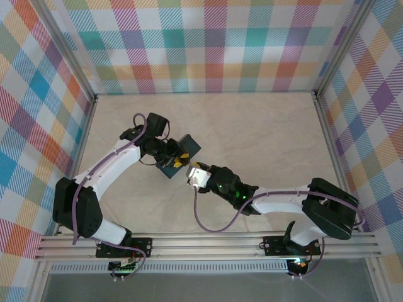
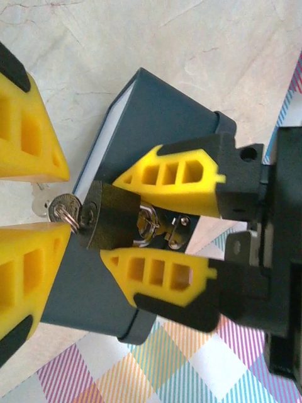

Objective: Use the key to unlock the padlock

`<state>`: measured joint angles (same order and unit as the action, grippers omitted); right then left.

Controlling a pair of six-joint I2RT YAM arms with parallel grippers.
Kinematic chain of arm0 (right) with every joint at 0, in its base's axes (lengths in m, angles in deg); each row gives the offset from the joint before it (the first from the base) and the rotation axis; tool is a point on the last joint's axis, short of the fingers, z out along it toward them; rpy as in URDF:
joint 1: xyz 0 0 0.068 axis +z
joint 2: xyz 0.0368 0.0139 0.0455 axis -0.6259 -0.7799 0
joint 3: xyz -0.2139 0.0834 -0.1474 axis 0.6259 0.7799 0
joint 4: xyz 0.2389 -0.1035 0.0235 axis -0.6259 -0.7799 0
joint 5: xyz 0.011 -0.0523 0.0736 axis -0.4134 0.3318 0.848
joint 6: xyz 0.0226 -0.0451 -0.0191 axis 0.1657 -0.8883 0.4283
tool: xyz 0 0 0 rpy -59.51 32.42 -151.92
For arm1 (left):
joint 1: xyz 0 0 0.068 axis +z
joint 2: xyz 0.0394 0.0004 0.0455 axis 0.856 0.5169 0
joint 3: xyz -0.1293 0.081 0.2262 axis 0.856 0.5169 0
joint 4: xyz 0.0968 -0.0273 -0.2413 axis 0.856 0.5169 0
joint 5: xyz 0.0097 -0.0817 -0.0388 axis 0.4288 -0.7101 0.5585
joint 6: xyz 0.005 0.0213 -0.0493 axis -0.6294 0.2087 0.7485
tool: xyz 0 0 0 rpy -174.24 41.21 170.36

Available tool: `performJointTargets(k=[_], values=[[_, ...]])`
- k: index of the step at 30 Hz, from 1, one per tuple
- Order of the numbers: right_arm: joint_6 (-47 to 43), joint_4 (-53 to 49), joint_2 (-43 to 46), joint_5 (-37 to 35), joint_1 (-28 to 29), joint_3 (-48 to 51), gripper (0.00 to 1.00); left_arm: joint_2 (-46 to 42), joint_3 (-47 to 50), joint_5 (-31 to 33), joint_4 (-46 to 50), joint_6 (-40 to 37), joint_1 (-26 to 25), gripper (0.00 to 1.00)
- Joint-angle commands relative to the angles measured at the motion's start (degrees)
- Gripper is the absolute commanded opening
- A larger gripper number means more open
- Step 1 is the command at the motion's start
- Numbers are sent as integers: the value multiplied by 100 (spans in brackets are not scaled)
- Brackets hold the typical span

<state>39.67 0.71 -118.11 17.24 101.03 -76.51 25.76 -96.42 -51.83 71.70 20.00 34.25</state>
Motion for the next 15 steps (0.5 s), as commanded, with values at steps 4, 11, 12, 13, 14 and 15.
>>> performJointTargets(k=[4,11,12,13,14,15], values=[[-232,245,-225,66,26,-325,22,-139,-203,-92,-15,-3,-25,6],[-416,284,-529,-67,17,-461,22,-162,-197,-130,-18,8,-25,6],[-495,350,-594,-127,16,-470,23,-158,-226,-129,8,-2,-25,6],[-574,370,-652,-182,19,-478,23,-159,-254,-120,37,-9,-25,6],[-621,370,-683,-220,17,-485,23,-149,-268,-121,57,-13,-25,6],[-652,394,-702,-256,5,-480,24,-148,-295,-121,83,-25,-25,6]])
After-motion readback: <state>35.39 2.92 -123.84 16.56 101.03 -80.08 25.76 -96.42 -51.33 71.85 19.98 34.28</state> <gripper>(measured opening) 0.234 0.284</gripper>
